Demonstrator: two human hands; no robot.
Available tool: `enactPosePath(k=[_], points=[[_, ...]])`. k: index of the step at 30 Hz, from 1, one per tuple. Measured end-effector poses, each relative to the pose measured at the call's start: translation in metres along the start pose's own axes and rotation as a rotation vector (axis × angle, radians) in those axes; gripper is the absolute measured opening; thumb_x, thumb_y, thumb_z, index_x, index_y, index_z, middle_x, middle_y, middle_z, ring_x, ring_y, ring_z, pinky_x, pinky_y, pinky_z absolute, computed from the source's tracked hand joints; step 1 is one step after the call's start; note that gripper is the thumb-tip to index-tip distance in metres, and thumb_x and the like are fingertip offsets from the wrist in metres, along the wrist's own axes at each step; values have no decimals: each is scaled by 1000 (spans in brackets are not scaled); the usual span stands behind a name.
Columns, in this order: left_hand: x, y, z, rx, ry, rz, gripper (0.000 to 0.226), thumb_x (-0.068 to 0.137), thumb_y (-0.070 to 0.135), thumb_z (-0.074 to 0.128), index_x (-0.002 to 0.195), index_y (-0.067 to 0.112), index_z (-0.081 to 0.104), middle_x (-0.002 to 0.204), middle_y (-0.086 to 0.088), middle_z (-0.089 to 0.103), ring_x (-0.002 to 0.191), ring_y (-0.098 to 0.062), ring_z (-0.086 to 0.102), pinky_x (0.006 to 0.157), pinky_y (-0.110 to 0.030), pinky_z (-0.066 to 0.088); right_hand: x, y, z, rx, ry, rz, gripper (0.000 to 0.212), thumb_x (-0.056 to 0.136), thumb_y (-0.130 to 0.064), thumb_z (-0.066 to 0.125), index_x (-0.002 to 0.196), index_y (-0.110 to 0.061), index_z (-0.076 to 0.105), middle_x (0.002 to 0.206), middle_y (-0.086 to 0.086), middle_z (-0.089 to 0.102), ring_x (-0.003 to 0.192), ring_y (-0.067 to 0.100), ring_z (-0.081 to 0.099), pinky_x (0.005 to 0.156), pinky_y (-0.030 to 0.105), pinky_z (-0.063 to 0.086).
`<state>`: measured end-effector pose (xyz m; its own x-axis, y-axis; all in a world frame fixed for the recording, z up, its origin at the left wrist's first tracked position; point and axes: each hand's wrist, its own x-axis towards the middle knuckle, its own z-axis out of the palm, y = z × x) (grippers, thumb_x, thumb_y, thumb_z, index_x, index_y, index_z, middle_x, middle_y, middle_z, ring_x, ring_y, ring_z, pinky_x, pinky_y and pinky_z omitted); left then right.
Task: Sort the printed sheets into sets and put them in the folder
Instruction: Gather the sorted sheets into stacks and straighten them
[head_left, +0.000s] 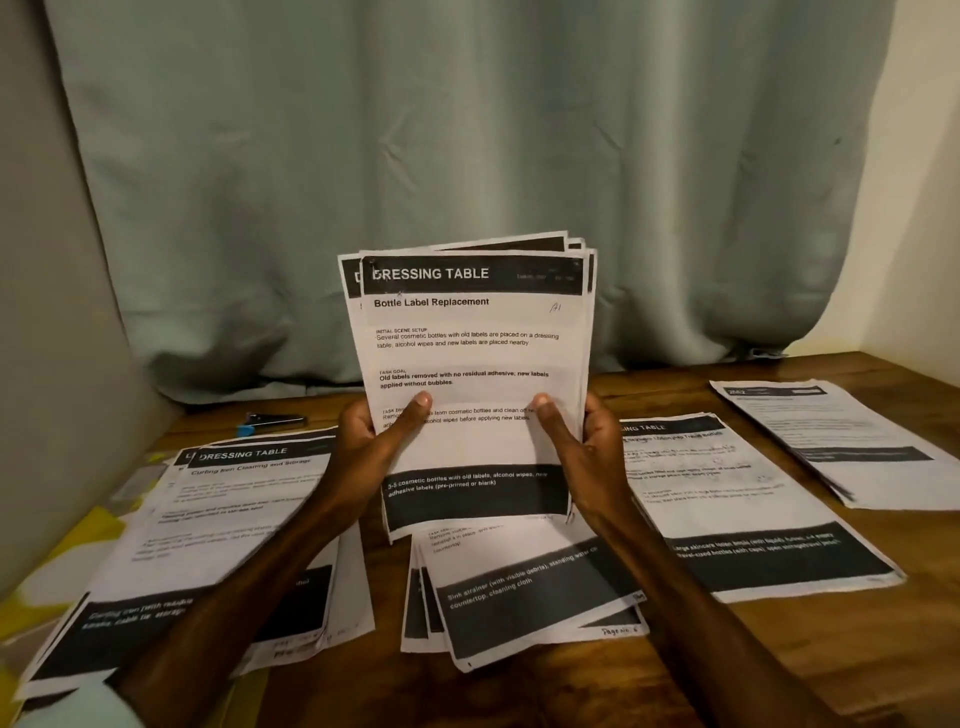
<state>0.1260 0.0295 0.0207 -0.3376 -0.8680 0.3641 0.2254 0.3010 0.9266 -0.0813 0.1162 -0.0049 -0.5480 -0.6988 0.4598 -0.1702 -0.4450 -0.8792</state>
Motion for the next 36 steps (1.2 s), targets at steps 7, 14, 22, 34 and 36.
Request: enactPosePath(k=[7, 14, 22, 34, 36], points=[[2, -12, 1, 96, 36, -4, 18, 95, 21, 66, 113, 24, 65, 102, 10, 77, 92, -10, 76, 67, -22, 60, -1, -2, -1, 15, -95, 30, 19, 103, -36, 50, 117, -29, 60, 101, -25, 75, 97, -1, 71, 73, 15, 56], [33, -8, -45, 19, 268, -116, 22, 94, 26, 69, 115, 22, 63, 103, 2, 75, 81, -11, 76, 71, -38, 62, 23, 25, -40, -335, 101, 61, 21, 102, -32, 59, 90, -22, 73, 87, -2, 75, 85, 17, 71, 84, 44, 60], [47, -35, -73, -79, 320, -255, 44, 92, 23, 73, 132, 14, 58, 113, -4, 75, 88, -21, 76, 68, -39, 61, 20, 55, -42, -978, -214, 196, 47, 74, -53, 85, 94, -14, 68, 87, -3, 66, 86, 17, 63, 69, 29, 46], [49, -41, -81, -248, 310, -269, 29, 92, 17, 72, 119, 26, 66, 105, 0, 78, 93, -23, 77, 71, -44, 63, 24, 46, -46, -944, -173, 306, 31, 71, -37, 92, 69, -25, 64, 70, -10, 61, 70, 10, 61, 64, 26, 43], [49, -40, -82, -265, 310, -264, 33, 93, 17, 72, 124, 25, 65, 107, -1, 78, 95, -24, 76, 68, -43, 63, 25, 48, -48, -911, -144, 291, 20, 78, -29, 88, 78, -22, 69, 79, -4, 68, 71, 12, 61, 66, 27, 44]])
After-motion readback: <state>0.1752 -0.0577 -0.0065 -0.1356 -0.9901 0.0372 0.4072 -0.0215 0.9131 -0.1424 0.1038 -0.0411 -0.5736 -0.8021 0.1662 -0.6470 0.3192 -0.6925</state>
